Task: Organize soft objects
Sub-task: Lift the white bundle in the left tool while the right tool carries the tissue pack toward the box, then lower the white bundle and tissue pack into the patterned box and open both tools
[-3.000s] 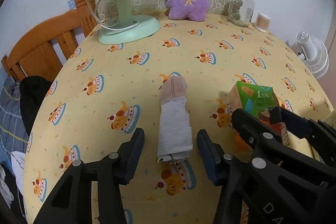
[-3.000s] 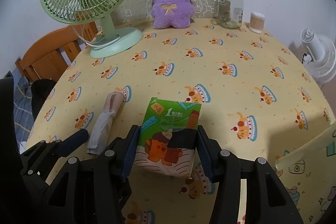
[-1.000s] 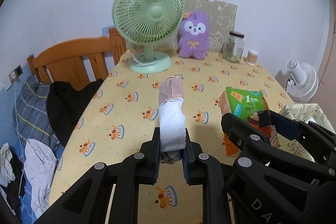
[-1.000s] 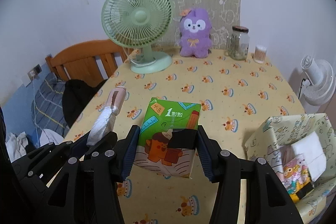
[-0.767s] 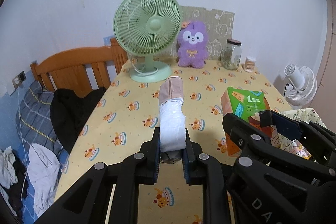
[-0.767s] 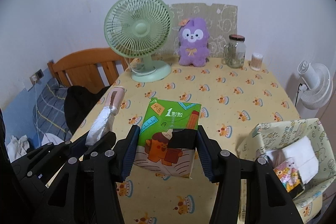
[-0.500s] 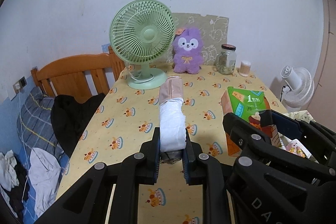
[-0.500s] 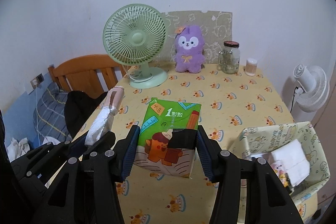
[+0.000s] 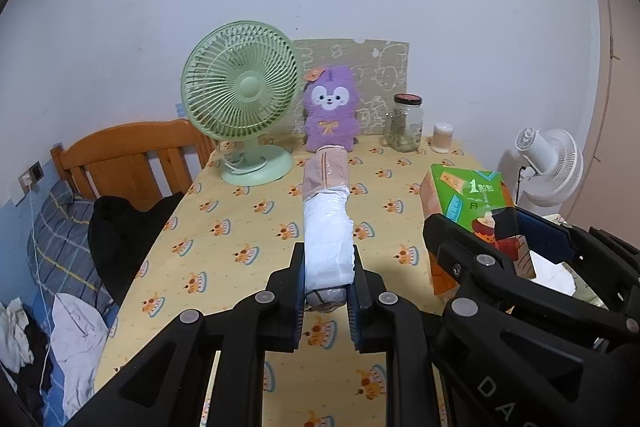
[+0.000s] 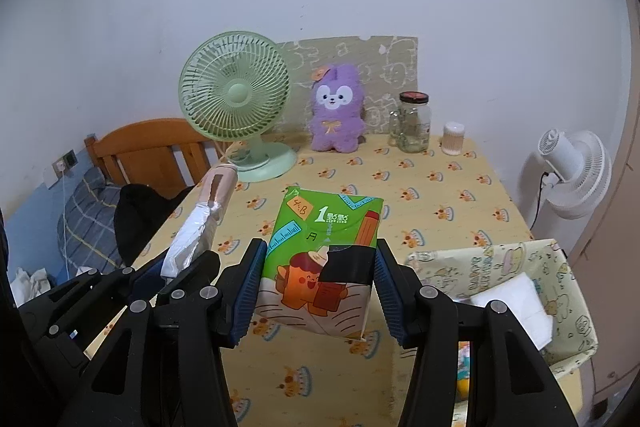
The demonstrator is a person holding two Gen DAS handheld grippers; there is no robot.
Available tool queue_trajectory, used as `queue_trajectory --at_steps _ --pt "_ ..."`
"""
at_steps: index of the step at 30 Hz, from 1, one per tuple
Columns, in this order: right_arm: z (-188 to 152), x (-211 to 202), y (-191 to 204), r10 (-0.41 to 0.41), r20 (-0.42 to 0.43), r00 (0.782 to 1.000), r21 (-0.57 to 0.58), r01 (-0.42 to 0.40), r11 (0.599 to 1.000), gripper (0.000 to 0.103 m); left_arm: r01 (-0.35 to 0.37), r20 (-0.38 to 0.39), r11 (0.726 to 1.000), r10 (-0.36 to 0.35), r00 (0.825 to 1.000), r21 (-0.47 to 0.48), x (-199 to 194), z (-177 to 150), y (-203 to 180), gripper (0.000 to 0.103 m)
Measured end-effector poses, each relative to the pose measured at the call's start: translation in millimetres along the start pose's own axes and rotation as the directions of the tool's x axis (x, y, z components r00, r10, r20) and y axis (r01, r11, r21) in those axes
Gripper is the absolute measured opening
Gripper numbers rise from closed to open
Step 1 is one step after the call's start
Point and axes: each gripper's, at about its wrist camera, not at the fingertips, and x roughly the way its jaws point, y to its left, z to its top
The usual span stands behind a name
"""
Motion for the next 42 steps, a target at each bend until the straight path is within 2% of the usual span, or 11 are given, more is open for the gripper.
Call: queue_trajectory --at_steps 13,28,42 --pt "3.3 -13.8 -41.7 -0.059 0.029 0.998 0.034 0.058 0.998 0.056 0.055 0.025 0.998 -0.056 0.998 0.032 -5.1 5.4 -44.9 0.016" --pt "-5.1 -20.7 -90.5 -0.107 0.024 0.994 0.055 0.106 0.993 0.056 0.128 -0.006 0.990 -0.128 0.992 0.065 5.4 2.9 -92.2 0.016" --pt "-18.3 -19.9 -145.4 -0.177 -0.015 0.984 0.101 0.178 0.979 0.056 0.235 -0.055 0.964 -0.230 0.972 0.121 20.7 -2.3 -148.4 0.016"
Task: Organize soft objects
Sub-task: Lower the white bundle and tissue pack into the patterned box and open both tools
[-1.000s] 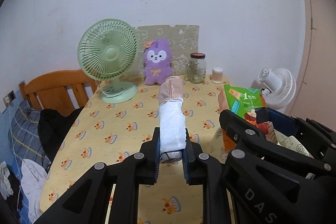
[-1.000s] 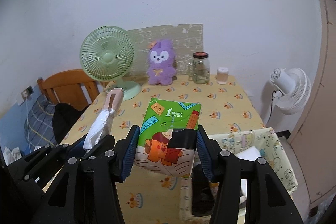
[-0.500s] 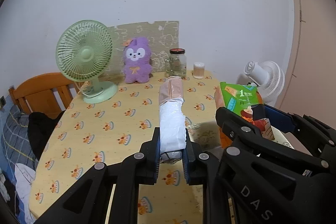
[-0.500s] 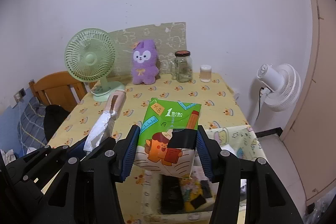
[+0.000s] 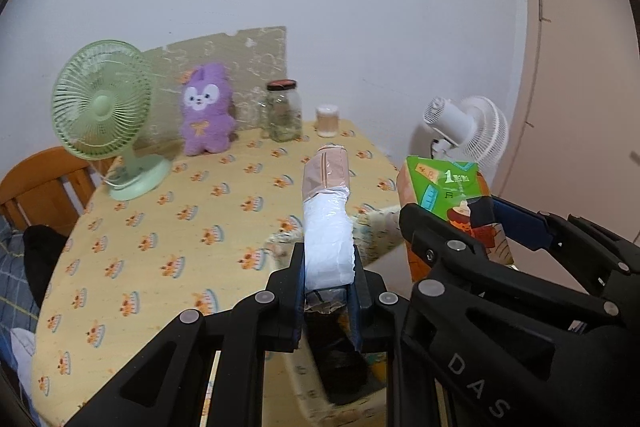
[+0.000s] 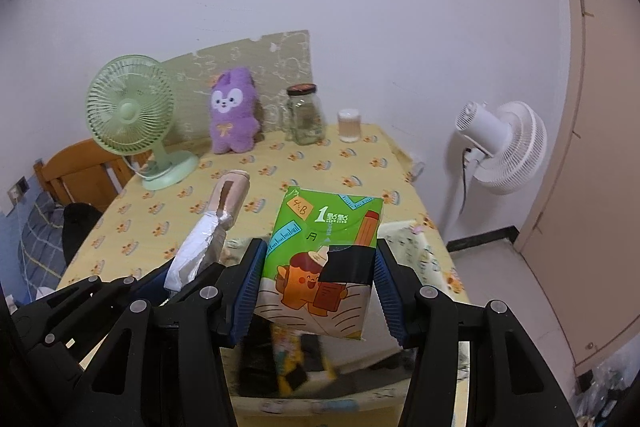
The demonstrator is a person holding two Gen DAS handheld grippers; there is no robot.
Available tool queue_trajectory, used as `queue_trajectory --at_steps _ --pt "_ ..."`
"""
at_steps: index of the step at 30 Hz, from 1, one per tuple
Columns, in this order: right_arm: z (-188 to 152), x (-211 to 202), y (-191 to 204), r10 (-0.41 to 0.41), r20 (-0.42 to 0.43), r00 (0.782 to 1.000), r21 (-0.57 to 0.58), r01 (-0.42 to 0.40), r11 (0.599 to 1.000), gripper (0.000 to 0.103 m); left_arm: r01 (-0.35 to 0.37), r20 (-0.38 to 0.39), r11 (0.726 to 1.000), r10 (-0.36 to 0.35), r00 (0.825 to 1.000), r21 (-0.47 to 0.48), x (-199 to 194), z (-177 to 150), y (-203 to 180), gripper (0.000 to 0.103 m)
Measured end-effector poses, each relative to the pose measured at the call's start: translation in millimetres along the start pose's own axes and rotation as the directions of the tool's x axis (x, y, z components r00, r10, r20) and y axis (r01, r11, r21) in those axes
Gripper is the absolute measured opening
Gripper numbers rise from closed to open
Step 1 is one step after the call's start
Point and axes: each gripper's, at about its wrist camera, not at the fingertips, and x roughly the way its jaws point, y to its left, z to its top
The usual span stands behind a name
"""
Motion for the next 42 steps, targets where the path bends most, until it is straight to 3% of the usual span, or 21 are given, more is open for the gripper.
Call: queue_trajectory --at_steps 17,21,23,32,40,42 --pt "-23.0 22.6 -43.0 -0.043 -0.087 0.995 0.049 0.047 0.998 0.056 0.121 -0.111 0.991 -0.115 0.987 0.051 35.6 -13.2 -37.9 0.020" --pt "-28.5 26.9 -47.4 -0.054 -0.104 0.993 0.050 0.059 0.997 0.056 0.121 -0.132 0.989 -0.110 0.985 0.084 40.1 -16.5 -43.6 0.056" --pt "-30.4 30.1 -47.7 -0.055 -0.115 0.992 0.051 0.061 0.997 0.056 0.104 -0.134 0.989 -0.090 0.987 0.103 41.3 -18.3 -45.1 0.062" --pt "-33.5 36.6 -46.5 -0.029 -0.116 0.993 0.063 0.037 0.997 0.056 0.056 -0.145 0.989 -0.036 0.989 0.138 43.4 -18.0 -42.0 0.081" --pt "-40.1 43.5 -47.7 0.018 -0.133 0.991 0.105 -0.004 0.994 0.057 0.045 -0.161 0.984 -0.016 0.987 0.174 43.7 -22.5 -44.4 0.086" --pt "-40.3 42.3 -48.2 0.020 -0.137 0.990 0.111 -0.005 0.994 0.061 0.050 -0.162 0.984 -0.022 0.987 0.173 43.1 -23.2 -45.2 0.086"
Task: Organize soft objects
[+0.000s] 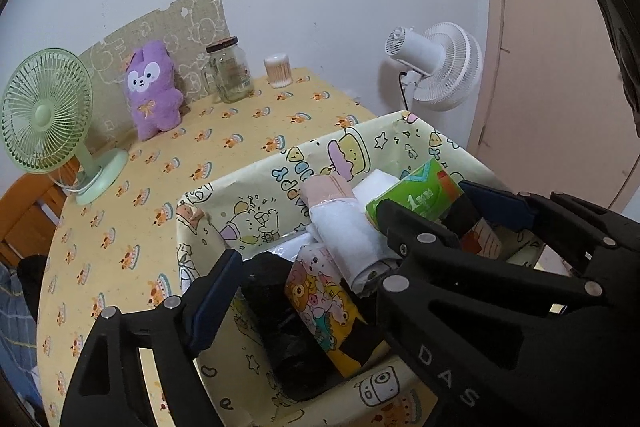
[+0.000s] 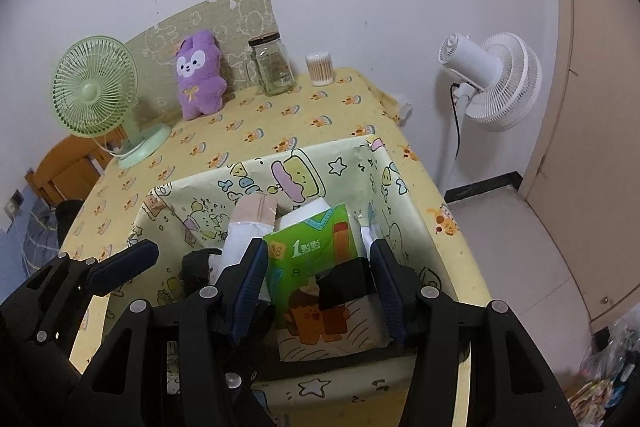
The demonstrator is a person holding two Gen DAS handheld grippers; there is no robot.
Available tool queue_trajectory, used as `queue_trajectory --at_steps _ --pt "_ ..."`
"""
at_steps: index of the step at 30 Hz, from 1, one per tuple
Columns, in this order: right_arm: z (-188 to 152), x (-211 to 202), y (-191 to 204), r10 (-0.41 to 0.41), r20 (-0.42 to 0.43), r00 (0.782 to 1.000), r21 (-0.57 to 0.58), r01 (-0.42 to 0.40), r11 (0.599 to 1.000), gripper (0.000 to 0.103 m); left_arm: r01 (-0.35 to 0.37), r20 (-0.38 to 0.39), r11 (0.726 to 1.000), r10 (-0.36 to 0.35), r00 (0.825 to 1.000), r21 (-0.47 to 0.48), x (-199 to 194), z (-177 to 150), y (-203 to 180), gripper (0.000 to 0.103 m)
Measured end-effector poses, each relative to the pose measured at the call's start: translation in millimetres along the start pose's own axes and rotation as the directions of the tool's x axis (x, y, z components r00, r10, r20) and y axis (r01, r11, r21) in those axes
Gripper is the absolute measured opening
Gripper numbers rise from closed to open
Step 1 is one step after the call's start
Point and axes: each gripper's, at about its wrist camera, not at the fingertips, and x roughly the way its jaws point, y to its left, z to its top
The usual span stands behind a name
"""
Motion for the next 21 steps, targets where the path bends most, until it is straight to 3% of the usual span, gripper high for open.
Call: queue_trajectory --at_steps 2,7,9,15,21 --pt "-1.2 -3.4 -0.4 -0.006 0.003 1.000 0.008 0.006 1.000 0.073 0.006 0.004 1.000 -0.006 1.000 0.004 -2.3 -1.1 -1.3 0.086" --pt "-5.0 -14.2 0.4 -0.014 0.016 1.000 0.013 0.013 1.000 0.075 0.014 0.018 1.000 -0.014 1.000 0.007 -11.7 -4.7 -2.0 0.088" --pt "-6.6 -21.0 2.0 -0.024 0.026 0.999 0.013 0.023 1.000 0.083 0.015 0.031 1.000 -0.015 0.999 0.010 -18.2 -6.7 -2.5 0.089" --pt "-10.9 -46.2 11.2 -0.057 0.089 0.994 0.019 0.056 0.998 0.092 0.013 0.072 1.000 -0.015 0.997 0.016 -38.4 -9.8 0.9 0.093" --pt "-12.2 -66.2 26.6 -0.057 0.110 0.992 0.005 0.057 0.998 0.093 0.005 0.112 1.000 -0.003 0.994 -0.015 -59.4 -14.7 13.2 0.094"
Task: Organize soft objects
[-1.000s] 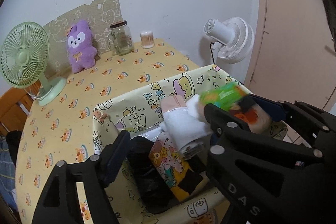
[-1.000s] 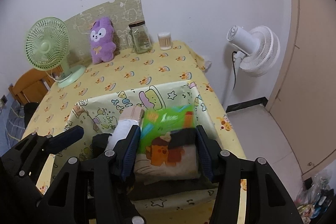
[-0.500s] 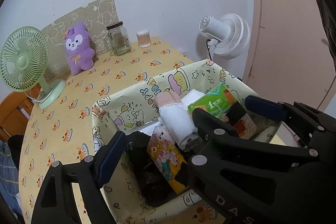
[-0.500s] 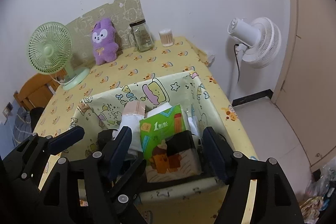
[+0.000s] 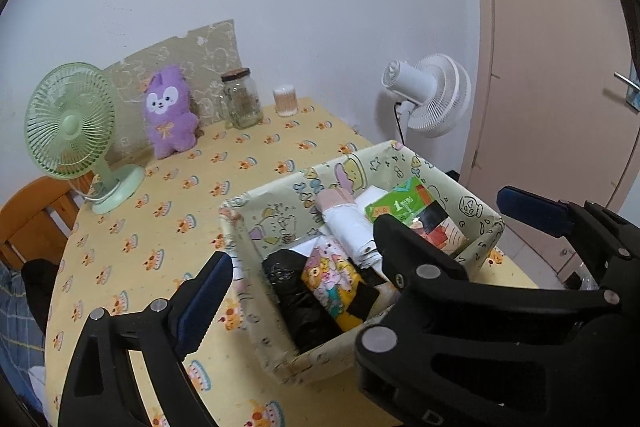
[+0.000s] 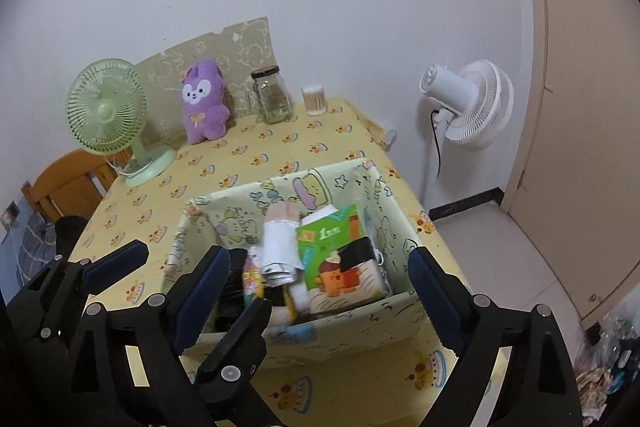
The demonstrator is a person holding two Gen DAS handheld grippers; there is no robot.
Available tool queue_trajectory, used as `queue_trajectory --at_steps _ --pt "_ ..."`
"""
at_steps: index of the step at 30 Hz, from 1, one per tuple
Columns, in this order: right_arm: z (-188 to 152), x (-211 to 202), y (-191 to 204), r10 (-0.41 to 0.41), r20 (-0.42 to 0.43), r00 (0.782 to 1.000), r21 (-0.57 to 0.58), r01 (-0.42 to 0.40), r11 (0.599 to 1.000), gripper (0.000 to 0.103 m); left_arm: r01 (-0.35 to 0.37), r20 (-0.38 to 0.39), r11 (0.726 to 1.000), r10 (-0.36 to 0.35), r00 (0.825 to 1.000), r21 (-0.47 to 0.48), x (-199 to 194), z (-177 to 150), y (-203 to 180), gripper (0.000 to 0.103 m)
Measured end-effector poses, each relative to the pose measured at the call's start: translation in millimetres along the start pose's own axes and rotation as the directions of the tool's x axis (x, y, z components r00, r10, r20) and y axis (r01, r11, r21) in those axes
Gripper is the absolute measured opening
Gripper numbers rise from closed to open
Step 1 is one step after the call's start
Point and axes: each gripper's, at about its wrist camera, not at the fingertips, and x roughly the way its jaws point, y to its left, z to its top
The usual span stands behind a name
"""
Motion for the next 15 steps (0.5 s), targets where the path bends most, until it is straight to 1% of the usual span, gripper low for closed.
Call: queue_trajectory --at_steps 7,15 --pt "3.5 -20.3 24.5 0.018 0.034 0.999 -0.043 -0.016 0.999 0.093 -0.034 0.049 0.999 0.036 0.998 -0.041 -24.7 -1.7 19.6 0.095" --pt "10.8 -41.6 54.5 0.039 0.081 0.996 -0.089 -0.032 0.996 0.096 -0.065 0.099 0.993 0.075 0.992 -0.099 -52.0 -3.7 46.6 0.096"
